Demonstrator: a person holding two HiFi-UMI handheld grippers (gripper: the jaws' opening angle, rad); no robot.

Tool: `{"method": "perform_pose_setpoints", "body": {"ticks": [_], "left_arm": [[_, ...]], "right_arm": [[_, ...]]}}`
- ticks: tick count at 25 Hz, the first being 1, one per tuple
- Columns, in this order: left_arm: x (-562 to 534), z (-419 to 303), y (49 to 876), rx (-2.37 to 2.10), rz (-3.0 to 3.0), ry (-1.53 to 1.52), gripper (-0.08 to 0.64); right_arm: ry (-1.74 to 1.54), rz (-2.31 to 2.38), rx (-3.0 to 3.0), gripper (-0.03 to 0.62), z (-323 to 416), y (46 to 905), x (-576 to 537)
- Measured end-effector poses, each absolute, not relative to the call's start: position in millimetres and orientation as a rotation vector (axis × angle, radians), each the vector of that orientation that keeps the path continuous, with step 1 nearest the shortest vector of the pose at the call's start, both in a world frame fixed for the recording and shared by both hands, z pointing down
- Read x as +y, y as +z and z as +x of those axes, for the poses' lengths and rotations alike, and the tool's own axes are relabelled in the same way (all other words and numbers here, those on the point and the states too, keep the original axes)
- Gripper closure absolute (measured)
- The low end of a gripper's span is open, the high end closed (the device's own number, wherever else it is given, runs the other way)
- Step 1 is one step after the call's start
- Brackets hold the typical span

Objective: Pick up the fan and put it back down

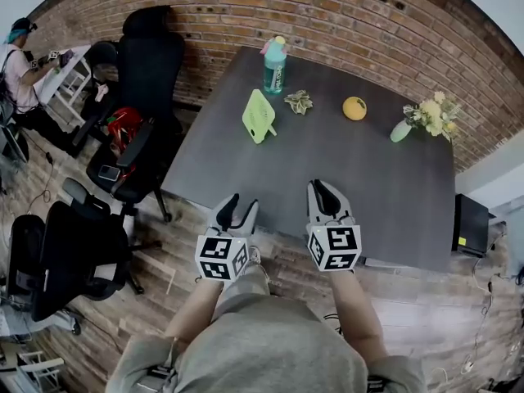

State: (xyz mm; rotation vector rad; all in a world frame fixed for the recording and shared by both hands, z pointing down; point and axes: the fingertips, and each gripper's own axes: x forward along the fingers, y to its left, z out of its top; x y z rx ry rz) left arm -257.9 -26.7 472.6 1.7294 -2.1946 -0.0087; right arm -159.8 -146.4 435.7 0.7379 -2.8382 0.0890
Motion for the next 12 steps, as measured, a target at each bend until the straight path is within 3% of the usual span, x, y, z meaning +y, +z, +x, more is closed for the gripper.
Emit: {"method": "perform_pose_setpoints", "body": {"ticks": [12], "left_arm": [[19,-165,468,-2.181,1.804,0.009,0.429]], "right_arm": [[0.100,0.807,-2.858,0.588,-55,434,-80]]}}
